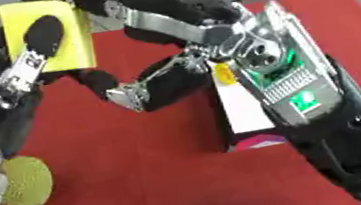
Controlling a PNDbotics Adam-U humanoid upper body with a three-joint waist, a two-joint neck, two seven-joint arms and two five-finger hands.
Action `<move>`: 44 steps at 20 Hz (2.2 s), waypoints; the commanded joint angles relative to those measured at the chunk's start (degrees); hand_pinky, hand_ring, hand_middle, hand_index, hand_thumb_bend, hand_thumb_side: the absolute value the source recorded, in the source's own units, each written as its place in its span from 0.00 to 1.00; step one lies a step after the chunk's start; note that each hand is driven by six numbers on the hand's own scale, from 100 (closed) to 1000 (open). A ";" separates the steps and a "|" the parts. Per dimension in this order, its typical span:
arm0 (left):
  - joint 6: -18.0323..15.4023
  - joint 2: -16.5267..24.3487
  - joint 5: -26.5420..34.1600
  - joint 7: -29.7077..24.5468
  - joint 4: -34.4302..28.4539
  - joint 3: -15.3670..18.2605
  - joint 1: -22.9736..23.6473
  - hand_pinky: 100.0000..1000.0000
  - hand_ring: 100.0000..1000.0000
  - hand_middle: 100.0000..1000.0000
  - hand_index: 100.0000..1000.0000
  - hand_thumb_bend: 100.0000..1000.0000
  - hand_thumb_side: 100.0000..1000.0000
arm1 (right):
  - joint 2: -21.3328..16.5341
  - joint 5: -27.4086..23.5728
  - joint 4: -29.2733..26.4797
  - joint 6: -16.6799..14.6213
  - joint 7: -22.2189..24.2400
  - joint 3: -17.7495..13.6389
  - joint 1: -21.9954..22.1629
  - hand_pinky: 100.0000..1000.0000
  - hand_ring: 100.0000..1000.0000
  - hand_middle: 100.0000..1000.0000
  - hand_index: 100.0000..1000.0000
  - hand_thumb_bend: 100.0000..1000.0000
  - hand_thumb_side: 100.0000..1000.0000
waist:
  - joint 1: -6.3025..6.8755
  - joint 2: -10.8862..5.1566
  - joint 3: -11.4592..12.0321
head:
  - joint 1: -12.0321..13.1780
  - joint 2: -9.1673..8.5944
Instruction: Pick up the objects with one hand, pass them to the other hand, and then place them into the box on the other side of the table.
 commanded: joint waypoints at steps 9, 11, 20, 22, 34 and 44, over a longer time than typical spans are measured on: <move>1.82 -0.39 -1.28 -3.04 -1.09 -1.09 -1.47 0.40 0.37 0.15 0.57 0.00 0.42 | -0.43 -0.59 0.53 2.64 0.25 0.79 -0.44 1.00 1.00 0.81 0.95 0.00 0.00 | 0.15 -0.78 -0.07 | -0.36 -0.57; 2.00 -0.40 -1.38 -3.39 -1.10 -1.14 -1.47 0.41 0.37 0.15 0.58 0.00 0.41 | -0.35 -1.09 0.55 3.07 -0.09 0.69 -0.39 1.00 1.00 0.77 0.90 0.00 0.00 | 0.14 -0.77 -0.10 | -0.36 -0.57; 3.02 1.08 -0.97 -4.10 0.84 -0.48 -0.38 0.62 0.57 0.41 0.79 0.31 0.38 | -0.88 -11.47 -0.15 7.53 -8.48 0.38 -0.36 0.97 1.00 0.47 0.64 0.00 0.13 | 0.25 -0.85 -0.40 | -0.35 -0.42; 3.09 1.62 -1.45 -3.54 1.82 0.04 -0.16 0.64 0.62 0.47 0.86 0.49 0.46 | -1.28 -13.13 -0.16 7.65 -9.54 0.35 -0.31 0.96 1.00 0.46 0.64 0.00 0.16 | 0.30 -0.91 -0.49 | -0.42 -0.41; 1.37 4.48 -2.82 3.79 6.06 3.98 2.02 0.66 0.67 0.52 0.89 0.81 0.68 | -3.50 -16.26 -0.16 7.05 -11.57 -1.48 0.31 0.93 1.00 0.42 0.60 0.00 0.11 | 0.75 -1.07 -1.31 | -0.52 -0.53; 2.25 10.38 -1.96 13.96 9.26 9.38 6.02 0.61 0.61 0.48 0.85 0.36 0.64 | -10.57 -18.88 -0.16 7.56 -16.86 -7.15 4.67 0.91 1.00 0.42 0.61 0.00 0.14 | 0.50 -1.28 -2.42 | -0.01 -0.34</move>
